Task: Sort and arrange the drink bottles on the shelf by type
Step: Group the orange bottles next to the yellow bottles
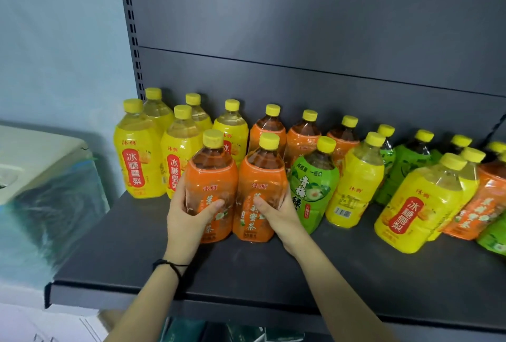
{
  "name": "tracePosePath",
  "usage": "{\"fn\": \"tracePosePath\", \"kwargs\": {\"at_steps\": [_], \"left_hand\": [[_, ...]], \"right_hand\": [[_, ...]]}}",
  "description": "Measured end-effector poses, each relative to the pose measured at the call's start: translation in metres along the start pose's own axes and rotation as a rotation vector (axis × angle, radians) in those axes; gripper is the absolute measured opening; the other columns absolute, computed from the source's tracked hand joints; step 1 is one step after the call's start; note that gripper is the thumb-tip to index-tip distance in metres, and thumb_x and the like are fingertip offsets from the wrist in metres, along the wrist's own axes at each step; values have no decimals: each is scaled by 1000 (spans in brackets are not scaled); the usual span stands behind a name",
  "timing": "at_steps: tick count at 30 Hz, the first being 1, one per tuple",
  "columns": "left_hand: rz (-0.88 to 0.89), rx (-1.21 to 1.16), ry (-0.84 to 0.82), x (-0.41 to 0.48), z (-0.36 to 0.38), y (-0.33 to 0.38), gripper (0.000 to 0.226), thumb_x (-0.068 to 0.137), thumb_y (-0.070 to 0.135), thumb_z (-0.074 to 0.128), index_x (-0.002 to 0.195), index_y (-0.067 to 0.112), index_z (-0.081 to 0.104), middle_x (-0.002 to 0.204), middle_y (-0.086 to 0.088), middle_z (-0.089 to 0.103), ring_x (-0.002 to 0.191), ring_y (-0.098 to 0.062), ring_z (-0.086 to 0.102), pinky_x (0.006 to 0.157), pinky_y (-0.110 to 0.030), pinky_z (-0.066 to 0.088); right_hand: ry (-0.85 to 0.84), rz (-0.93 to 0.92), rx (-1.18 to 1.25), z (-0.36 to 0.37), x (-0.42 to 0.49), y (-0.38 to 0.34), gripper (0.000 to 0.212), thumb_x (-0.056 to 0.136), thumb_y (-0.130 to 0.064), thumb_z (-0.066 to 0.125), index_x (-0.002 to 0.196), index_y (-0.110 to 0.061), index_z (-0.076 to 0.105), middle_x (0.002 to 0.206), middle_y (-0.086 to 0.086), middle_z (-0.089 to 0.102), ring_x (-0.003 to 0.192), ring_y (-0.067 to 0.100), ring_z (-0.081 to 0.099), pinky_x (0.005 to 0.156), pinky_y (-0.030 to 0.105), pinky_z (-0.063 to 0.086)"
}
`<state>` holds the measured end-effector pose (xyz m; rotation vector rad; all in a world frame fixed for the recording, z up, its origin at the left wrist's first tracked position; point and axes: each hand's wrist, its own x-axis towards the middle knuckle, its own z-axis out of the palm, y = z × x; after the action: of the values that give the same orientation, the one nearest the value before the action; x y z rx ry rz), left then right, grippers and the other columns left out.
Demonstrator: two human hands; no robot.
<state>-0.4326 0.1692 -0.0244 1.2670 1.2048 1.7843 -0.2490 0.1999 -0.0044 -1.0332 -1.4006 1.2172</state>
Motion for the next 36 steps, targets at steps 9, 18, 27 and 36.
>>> {"fn": "tracePosePath", "kwargs": {"at_steps": [9, 18, 27, 36], "left_hand": [[-27, -30, -30, 7, 19, -14, 96, 55, 55, 82, 140, 34, 41, 129, 5, 60, 115, -11, 60, 91, -36, 54], [-40, 11, -141, 14, 66, -19, 102, 56, 63, 78, 143, 33, 35, 135, 7, 54, 121, -8, 54, 96, -36, 52], [-25, 16, -181, 25, 84, -24, 105, 51, 76, 72, 141, 36, 35, 130, 14, 54, 118, -5, 55, 84, -17, 51], [-95, 210, -163, 40, 96, -24, 101, 50, 82, 61, 134, 61, 10, 146, 2, 19, 139, -24, 22, 110, -46, 31]], "right_hand": [[274, -62, -301, -9, 1, 9, 90, 46, -83, 69, 120, -70, 20, 138, -40, -26, 148, 7, -2, 118, 47, 26], [322, -42, -119, -52, -6, 14, 121, 54, -70, 80, 147, -49, 6, 159, -9, 18, 144, 16, 28, 111, 48, 38], [322, -67, 54, -62, -4, 10, 97, 67, -38, 77, 147, -35, 21, 140, -4, 49, 125, 13, 52, 98, 36, 50], [325, -92, 16, -67, 16, 7, 82, 82, -27, 71, 134, -48, 11, 143, -3, 38, 123, 13, 48, 88, 24, 48]]}}
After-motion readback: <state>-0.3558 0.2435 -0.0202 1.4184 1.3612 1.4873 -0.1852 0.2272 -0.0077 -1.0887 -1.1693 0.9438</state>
